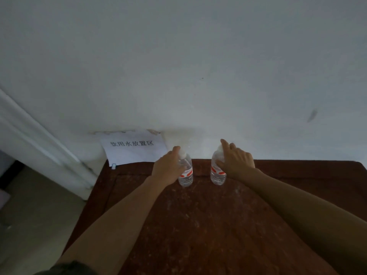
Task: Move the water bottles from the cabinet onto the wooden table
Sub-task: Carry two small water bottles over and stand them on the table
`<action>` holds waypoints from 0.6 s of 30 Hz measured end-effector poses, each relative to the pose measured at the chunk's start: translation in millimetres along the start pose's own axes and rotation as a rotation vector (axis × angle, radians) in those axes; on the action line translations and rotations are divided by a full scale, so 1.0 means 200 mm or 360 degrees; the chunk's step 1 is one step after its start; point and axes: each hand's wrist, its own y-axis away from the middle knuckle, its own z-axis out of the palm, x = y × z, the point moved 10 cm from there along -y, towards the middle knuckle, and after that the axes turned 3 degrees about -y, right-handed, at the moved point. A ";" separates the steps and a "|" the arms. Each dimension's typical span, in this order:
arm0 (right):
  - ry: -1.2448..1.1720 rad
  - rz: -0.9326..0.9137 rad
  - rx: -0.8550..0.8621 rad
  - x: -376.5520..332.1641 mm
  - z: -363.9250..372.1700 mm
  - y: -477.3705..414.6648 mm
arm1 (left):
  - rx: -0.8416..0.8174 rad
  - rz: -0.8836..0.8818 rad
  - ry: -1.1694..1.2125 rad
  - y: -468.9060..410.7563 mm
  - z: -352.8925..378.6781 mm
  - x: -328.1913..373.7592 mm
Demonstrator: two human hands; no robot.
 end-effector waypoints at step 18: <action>0.0161 -0.1019 -0.0167 -1.40 0.07 0.78 | 0.0064 -0.0577 -0.0146 1.45 -0.39 -0.93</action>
